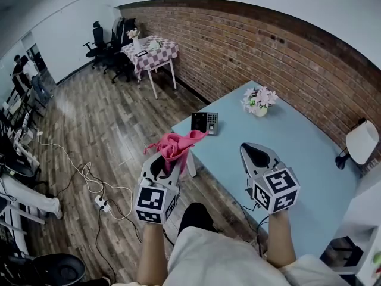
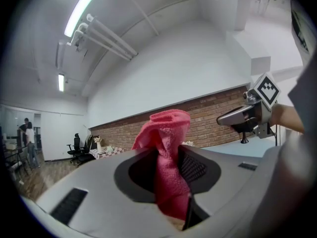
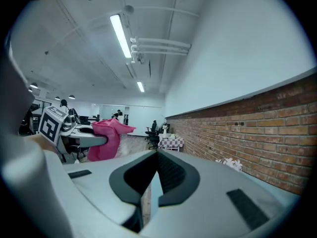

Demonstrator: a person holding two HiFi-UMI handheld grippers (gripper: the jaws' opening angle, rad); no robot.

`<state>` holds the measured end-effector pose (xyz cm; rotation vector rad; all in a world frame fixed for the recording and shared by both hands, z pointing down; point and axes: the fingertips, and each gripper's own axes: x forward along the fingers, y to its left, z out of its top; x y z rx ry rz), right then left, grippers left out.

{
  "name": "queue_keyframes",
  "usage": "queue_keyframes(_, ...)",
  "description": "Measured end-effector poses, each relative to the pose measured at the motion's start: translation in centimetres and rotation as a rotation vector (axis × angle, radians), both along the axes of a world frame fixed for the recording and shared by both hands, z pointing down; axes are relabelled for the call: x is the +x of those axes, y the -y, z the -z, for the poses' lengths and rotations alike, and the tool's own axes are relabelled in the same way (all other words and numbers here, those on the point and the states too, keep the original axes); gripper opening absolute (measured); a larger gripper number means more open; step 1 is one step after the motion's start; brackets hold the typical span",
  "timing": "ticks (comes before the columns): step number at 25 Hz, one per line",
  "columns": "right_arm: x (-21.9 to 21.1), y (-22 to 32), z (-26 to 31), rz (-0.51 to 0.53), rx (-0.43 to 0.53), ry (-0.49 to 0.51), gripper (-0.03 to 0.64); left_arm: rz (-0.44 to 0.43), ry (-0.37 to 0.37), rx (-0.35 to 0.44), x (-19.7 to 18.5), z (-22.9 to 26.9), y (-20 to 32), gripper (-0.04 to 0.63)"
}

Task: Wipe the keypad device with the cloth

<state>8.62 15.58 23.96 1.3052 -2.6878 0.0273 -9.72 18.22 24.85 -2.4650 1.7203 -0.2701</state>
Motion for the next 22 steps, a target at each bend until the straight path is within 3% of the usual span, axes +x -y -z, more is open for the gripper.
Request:
queue_keyframes(12,-0.7,-0.8,1.1,0.003,0.020,0.005,0.011,0.000,0.018,0.040,0.2,1.9,-1.7,0.146)
queue_keyframes(22,-0.3,0.4,-0.2,0.020,0.006,-0.006,0.011,0.020,0.021,0.014,0.8,0.7,-1.0,0.146)
